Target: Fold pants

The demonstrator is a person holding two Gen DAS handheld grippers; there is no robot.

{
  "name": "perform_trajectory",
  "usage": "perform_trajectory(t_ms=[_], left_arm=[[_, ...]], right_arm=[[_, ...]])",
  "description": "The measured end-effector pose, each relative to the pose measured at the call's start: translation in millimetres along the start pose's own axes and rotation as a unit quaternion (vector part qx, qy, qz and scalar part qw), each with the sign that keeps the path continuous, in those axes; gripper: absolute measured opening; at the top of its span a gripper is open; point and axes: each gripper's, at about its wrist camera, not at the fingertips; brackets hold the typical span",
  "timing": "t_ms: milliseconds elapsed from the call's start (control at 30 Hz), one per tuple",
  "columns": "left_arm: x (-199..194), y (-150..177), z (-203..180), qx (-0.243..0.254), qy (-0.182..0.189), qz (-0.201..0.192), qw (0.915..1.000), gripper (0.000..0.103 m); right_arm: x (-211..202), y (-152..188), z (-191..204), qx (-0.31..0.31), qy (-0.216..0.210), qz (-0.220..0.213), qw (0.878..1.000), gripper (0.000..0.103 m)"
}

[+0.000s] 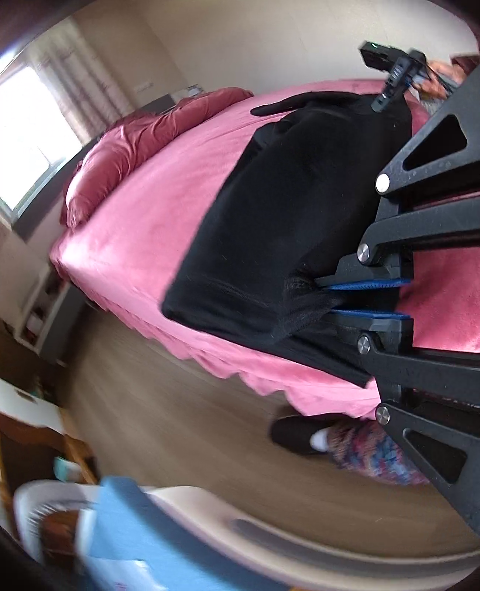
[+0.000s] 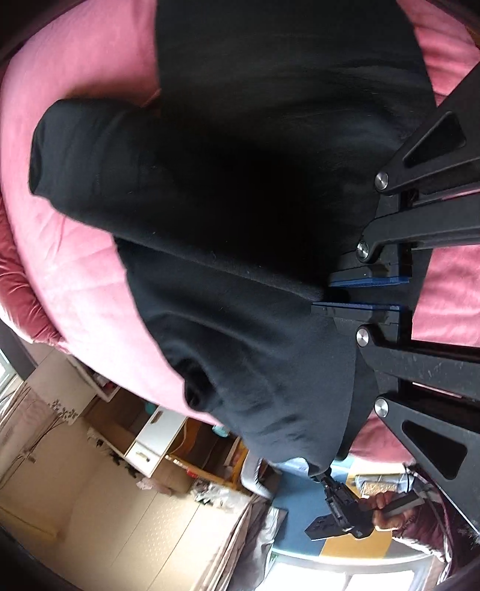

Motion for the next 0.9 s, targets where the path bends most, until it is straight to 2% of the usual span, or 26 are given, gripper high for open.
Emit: perform_trajectory(t_ms=[67, 167, 267, 333, 500, 700, 833, 900], left_arm=[[3, 3, 12, -0.041, 0.009, 0.008, 0.9991, 0.02], [-4, 10, 29, -0.11, 0.048, 0.007, 0.9927, 0.029], [-17, 17, 40, -0.149, 0.064, -0.008, 0.9867, 0.031], [-26, 23, 46, -0.183, 0.089, -0.019, 0.9789, 0.033], [-29, 32, 54, -0.236, 0.119, -0.016, 0.9644, 0.034], [-11, 19, 48, -0.269, 0.117, -0.004, 0.9559, 0.036], [2, 11, 44, -0.274, 0.097, 0.014, 0.9566, 0.036], [5, 7, 42, -0.275, 0.086, 0.013, 0.9574, 0.033]], right_arm=[[2, 7, -8, -0.004, 0.011, 0.005, 1.0, 0.007], [11, 8, -9, -0.007, 0.025, 0.008, 1.0, 0.007], [18, 7, -11, -0.002, 0.03, 0.01, 0.999, 0.007], [21, 6, -12, -0.001, 0.034, 0.01, 0.999, 0.007], [24, 5, -9, 0.001, 0.034, 0.007, 0.999, 0.007], [19, 7, -12, 0.001, 0.03, 0.003, 1.0, 0.007], [18, 9, -14, 0.004, 0.027, 0.001, 1.0, 0.007], [17, 9, -17, 0.006, 0.025, 0.0, 1.0, 0.007]])
Point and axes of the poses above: each gripper's, at about its wrist camera, not at the fingertips, and x roughly the way its jaws point, z to its left, y to its underside, and after that the axes turned 11 degrees about x, right-handed
